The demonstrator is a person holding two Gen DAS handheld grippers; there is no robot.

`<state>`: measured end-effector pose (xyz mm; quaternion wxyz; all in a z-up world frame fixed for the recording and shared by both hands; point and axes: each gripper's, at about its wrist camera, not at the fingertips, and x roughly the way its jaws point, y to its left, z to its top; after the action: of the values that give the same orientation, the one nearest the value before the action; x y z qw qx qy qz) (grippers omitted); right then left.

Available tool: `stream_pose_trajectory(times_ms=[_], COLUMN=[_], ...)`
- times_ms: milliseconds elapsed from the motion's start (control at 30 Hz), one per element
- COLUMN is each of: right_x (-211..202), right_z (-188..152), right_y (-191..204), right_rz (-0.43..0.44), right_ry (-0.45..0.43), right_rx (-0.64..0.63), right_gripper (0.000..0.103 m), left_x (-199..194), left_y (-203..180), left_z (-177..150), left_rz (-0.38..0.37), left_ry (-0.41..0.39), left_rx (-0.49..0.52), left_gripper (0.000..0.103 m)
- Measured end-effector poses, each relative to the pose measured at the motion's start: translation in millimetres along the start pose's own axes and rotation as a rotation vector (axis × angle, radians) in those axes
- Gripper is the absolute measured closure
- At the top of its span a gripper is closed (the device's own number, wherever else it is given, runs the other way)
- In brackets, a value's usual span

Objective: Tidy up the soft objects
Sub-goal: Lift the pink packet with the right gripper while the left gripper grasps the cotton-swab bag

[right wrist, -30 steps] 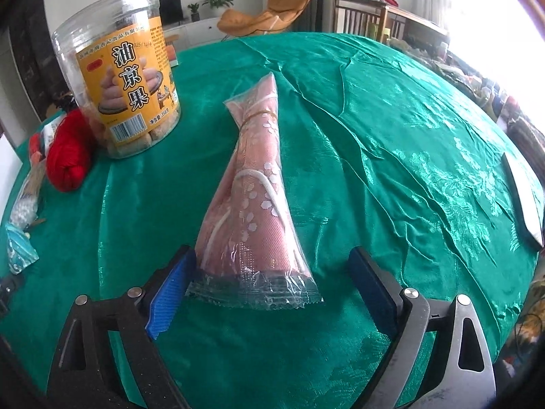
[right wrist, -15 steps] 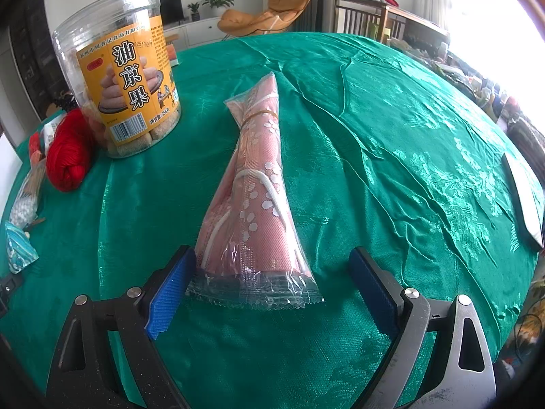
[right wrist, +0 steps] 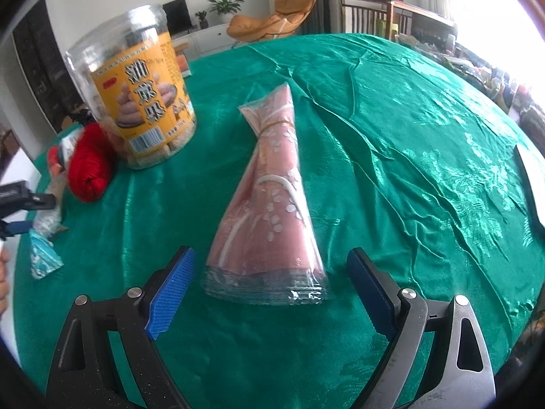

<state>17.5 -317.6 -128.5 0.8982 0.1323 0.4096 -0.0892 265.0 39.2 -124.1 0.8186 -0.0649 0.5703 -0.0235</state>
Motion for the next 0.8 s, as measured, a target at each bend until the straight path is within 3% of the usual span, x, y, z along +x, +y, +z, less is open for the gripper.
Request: stream_pose_trajectory(times_ms=[67, 133, 233, 300, 333, 367, 400, 500, 633, 733, 800], right_x=[-11.1, -14.4, 6.8, 35.5, 52.9, 66.0, 62.4, 42.6, -11.6, -55.0, -82.6], right_z=[10.2, 27.0, 61.6, 75.8, 80.5, 82.5, 88.3, 111.4, 142.8, 155.0, 152.4], right_y=[-5.7, -12.4, -19.4, -18.1, -17.2, -17.1, -17.0, -27.4, -21.2, 10.6, 51.9], right_rz=[0.040, 0.053, 0.020, 0.016, 0.032, 0.033, -0.017, 0.025, 0.036, 0.091, 0.169], right_ry=[-0.031, -0.033, 0.046, 0.180, 0.260, 0.331, 0.296, 0.235, 0.076, 0.016, 0.010], right_rx=[0.017, 0.028, 0.022, -0.005, -0.026, -0.043, -0.066, -0.004, -0.003, -0.072, -0.147], right_gripper=[0.011, 0.011, 0.011, 0.013, 0.022, 0.064, 0.082, 0.084, 0.084, 0.084, 0.083], left_x=[-4.6, -11.6, -22.1, -34.3, -42.2, -52.0, -62.3, -98.6, -154.7, -196.1, -222.8], left_y=[-6.2, -14.0, -13.7, -7.4, -1.9, 4.7, 11.0, 25.1, 50.5, 79.0, 106.5], left_z=[1.3, -1.3, -8.5, -12.9, -15.7, -18.0, -19.7, -22.5, -29.5, -45.1, -60.9], left_rz=[-0.017, -0.015, -0.078, -0.127, -0.152, -0.179, -0.207, -0.253, -0.303, -0.300, -0.251], left_ry=[-0.038, -0.052, -0.049, -0.044, -0.043, -0.046, -0.054, -0.103, -0.187, -0.248, -0.286], left_rx=[0.045, 0.100, 0.101, 0.076, 0.059, 0.042, 0.030, 0.024, 0.034, 0.038, 0.036], left_gripper=[0.057, 0.066, 0.067, 0.067, 0.067, 0.067, 0.067, 0.067, 0.067, 0.067, 0.067])
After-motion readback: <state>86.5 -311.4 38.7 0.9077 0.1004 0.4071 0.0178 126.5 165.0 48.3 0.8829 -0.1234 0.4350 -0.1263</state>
